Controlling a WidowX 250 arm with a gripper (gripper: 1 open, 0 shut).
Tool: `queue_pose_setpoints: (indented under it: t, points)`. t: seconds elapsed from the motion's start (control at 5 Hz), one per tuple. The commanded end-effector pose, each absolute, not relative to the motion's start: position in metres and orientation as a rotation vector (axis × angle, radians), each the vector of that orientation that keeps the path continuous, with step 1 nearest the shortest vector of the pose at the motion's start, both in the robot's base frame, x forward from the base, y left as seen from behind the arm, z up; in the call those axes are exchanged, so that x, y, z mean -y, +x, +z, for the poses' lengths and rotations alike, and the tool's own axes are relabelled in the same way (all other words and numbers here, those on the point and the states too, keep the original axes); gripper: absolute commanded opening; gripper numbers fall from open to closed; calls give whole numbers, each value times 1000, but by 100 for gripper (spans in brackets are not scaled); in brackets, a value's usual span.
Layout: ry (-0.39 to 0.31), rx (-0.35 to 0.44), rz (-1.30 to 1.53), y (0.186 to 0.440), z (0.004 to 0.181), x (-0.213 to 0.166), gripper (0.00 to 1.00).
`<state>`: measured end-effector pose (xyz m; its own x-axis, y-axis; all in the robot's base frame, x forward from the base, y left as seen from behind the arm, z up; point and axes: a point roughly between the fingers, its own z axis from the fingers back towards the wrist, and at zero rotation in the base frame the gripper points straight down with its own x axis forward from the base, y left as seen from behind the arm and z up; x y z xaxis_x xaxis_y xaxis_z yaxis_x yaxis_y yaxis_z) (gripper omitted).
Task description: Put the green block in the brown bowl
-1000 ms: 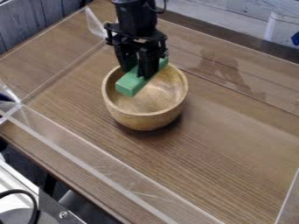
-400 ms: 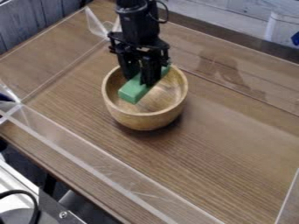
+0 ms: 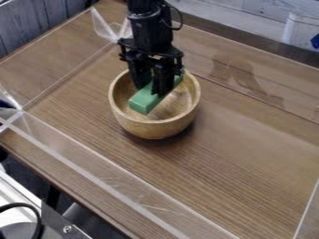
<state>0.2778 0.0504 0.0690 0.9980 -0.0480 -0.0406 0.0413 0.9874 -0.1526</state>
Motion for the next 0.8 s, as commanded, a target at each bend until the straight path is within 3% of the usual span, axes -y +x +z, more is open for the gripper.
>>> queue_pose_setpoints:
  t: [0.0,0.6]
  points:
    - [-144,2,-54,287,81,-49,0]
    - [-154,6,-52,292,86,-48,0]
